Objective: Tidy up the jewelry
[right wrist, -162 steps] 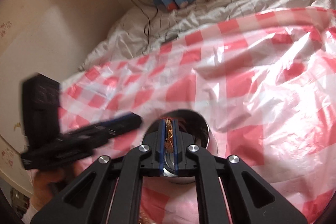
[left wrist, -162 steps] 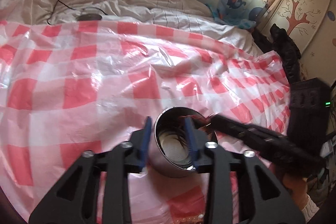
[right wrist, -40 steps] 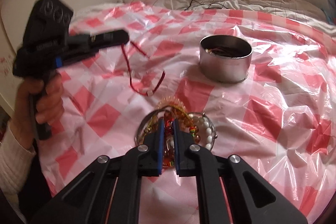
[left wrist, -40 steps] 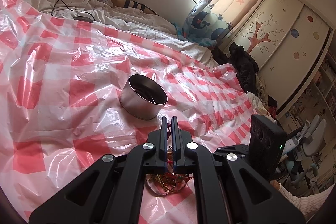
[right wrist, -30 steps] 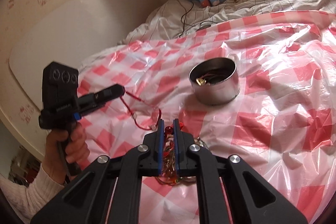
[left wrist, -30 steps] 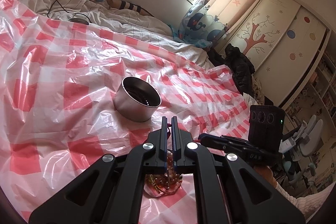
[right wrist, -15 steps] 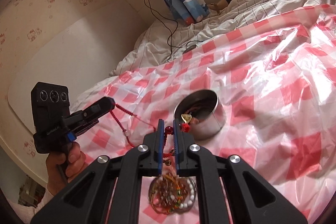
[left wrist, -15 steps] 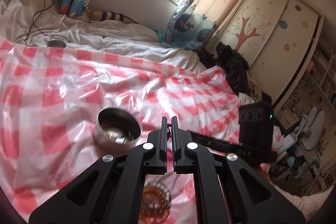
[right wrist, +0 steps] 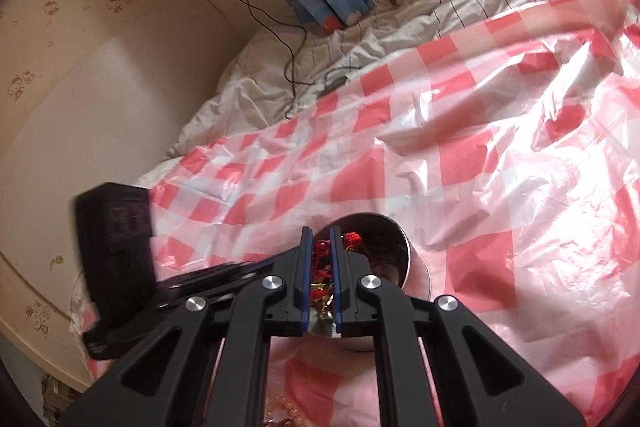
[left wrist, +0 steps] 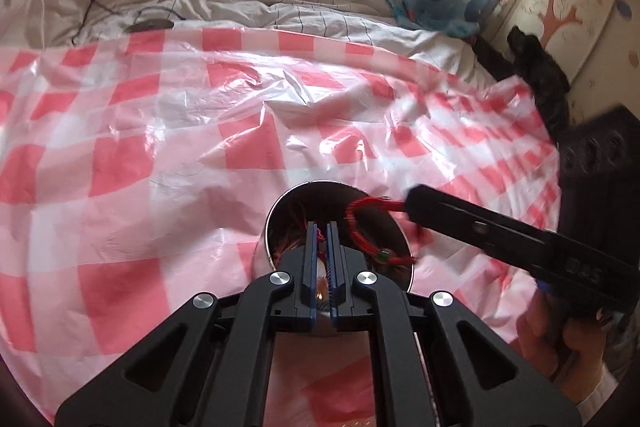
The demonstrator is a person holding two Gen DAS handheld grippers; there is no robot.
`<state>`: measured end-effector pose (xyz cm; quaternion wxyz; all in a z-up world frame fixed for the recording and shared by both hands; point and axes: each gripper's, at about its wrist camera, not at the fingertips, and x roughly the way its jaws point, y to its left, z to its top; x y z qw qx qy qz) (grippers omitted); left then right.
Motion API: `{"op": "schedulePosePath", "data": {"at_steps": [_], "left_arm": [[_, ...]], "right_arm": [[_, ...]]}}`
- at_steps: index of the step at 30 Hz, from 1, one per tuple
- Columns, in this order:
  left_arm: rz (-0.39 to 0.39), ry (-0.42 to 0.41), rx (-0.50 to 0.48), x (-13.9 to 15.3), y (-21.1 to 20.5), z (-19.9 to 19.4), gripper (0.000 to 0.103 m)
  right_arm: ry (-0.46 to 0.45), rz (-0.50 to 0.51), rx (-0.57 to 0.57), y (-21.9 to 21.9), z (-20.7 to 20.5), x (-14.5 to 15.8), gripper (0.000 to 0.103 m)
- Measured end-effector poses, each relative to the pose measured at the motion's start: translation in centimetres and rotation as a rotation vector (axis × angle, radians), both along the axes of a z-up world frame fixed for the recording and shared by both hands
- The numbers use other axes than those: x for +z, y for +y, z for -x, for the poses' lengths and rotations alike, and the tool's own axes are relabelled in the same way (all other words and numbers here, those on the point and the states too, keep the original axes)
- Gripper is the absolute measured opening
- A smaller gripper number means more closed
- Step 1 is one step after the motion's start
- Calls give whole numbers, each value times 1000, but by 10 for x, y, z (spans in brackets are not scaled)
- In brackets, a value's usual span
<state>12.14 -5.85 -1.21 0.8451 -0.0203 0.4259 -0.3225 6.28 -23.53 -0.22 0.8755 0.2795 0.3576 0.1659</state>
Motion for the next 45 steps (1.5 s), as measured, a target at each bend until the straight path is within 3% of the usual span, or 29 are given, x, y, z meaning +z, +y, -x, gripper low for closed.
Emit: {"op": "schedulePosePath", "data": {"at_steps": [5, 7, 9, 12, 16, 19, 23, 26, 28, 32, 45], "left_arm": [[-68, -94, 43, 22, 20, 21, 33], [-72, -113, 45, 29, 30, 29, 38], [-85, -131, 48, 35, 38, 39, 42], [-123, -170, 81, 42, 54, 59, 50], [-187, -232, 162, 44, 68, 86, 83], [-259, -291, 224, 39, 71, 110, 95], [-284, -295, 273, 24, 72, 128, 96], [-278, -234, 301, 10, 73, 119, 96], [-286, -224, 331, 7, 73, 118, 96], [-290, -253, 339, 9, 70, 118, 96], [-325, -278, 338, 9, 65, 119, 96]], "right_arm": [[88, 110, 25, 15, -14, -18, 11], [106, 189, 25, 21, -13, -20, 34], [72, 273, 23, 28, -4, -12, 41], [-9, 305, -10, 25, 22, 9, 47], [-52, 388, -74, 18, 75, 25, 68], [1, 489, -106, 24, 119, 17, 75], [58, 545, -168, 25, 156, -4, 80], [102, 549, -226, 18, 154, -12, 80], [83, 566, -246, 18, 150, -8, 80], [52, 620, -233, 30, 150, -3, 88], [54, 595, -200, 32, 150, -5, 88]]}}
